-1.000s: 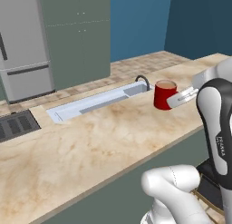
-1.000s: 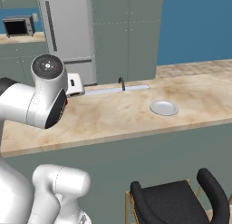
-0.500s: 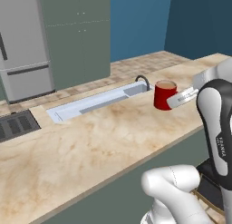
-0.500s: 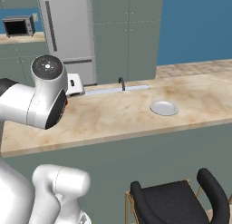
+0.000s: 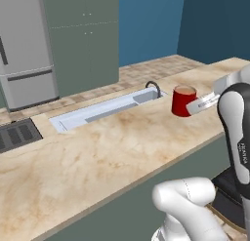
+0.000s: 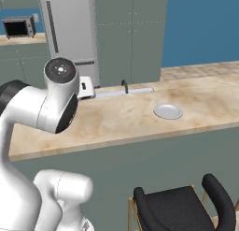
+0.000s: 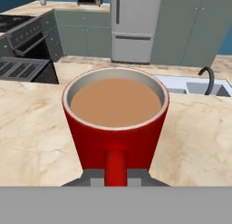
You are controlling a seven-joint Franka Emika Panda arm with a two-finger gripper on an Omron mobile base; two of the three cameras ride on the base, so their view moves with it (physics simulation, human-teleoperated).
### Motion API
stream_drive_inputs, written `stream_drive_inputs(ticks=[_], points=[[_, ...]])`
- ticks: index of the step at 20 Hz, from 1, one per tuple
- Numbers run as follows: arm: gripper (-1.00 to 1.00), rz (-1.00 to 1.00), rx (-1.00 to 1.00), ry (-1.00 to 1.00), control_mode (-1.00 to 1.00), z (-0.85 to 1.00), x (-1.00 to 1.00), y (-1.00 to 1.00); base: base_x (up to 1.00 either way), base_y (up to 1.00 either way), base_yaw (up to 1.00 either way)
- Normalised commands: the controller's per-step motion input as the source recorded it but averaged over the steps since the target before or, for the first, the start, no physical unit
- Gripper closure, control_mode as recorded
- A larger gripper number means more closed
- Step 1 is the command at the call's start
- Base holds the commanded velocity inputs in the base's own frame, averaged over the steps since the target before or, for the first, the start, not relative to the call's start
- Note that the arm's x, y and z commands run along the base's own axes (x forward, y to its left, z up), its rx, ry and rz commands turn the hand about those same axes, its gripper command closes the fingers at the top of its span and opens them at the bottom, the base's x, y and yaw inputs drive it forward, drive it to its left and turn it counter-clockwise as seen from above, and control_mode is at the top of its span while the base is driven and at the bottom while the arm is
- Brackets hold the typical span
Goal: Pick the cup of tea, navigate to the dining table, and place it on the saucer.
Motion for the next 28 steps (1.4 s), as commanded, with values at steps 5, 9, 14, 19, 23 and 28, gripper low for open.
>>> stream_drive_inputs(ticks=[5,9,14,19,23,28], points=[[1.0,0.02,0.0,-0.02,-1.0,0.0,0.12,-0.97,0.0,0.0,0.0],[1.0,0.06,0.0,-0.04,-1.0,0.0,0.02,-1.0,0.0,0.0,0.0],[1.0,0.07,0.0,0.0,-1.0,0.0,0.26,-1.0,0.0,0.0,0.0],[1.0,0.08,0.0,0.0,-1.0,0.0,0.42,-0.85,0.0,0.0,0.0],[1.0,0.0,0.0,0.0,-1.0,0.0,0.76,-0.39,0.0,0.0,0.0],[1.0,0.0,0.0,0.01,-1.0,-0.02,0.63,-0.32,0.0,0.0,0.0]])
